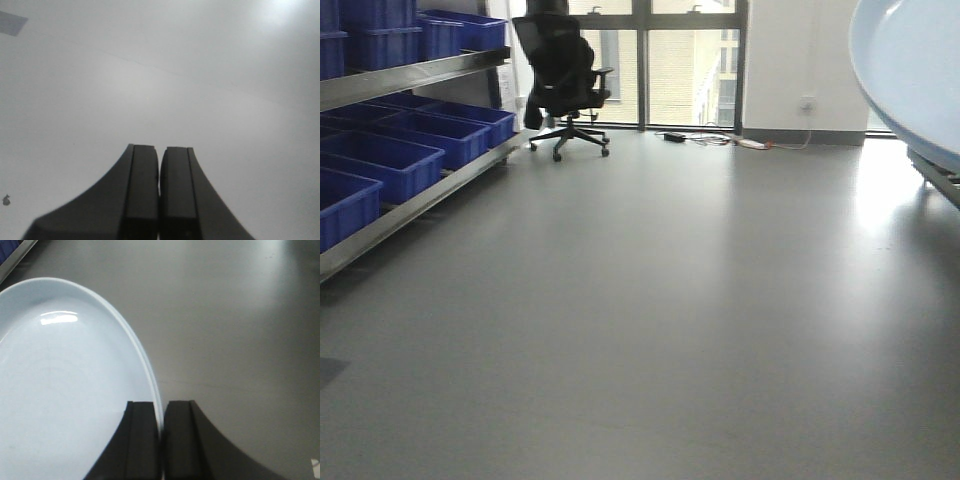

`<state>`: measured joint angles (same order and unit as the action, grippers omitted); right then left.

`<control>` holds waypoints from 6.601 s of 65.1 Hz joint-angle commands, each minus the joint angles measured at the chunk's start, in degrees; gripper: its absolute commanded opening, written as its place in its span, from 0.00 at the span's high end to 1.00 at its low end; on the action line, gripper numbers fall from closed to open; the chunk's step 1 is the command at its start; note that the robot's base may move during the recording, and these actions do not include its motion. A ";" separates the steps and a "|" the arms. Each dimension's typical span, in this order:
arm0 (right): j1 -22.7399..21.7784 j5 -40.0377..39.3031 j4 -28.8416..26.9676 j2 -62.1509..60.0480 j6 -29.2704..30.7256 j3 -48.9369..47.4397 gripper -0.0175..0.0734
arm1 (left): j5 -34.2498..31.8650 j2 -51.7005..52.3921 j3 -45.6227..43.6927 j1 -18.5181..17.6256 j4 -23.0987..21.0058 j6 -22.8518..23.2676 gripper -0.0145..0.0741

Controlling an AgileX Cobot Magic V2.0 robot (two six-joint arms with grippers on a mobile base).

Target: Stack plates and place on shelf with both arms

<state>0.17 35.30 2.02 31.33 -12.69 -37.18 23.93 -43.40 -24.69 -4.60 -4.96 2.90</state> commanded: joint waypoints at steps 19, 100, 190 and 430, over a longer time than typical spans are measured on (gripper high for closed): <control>-0.26 -5.52 0.19 0.33 0.15 -1.78 0.78 | -4.18 -0.07 -1.67 -0.36 -0.27 0.36 0.74; -0.26 -5.52 0.19 0.33 0.15 -1.78 0.78 | -4.18 -0.07 -1.67 -0.36 -0.27 0.36 0.74; -0.26 -5.52 0.19 0.39 0.15 -1.78 0.78 | -4.18 -0.07 -1.67 -0.36 -0.27 0.36 0.74; 1.34 -52.31 4.04 -4.33 0.15 28.27 0.78 | -4.18 -0.07 -1.67 -0.36 -0.27 0.36 0.74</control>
<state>1.97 -11.09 5.47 27.08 -12.79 -7.19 23.89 -43.54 -24.69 -4.60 -4.96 2.90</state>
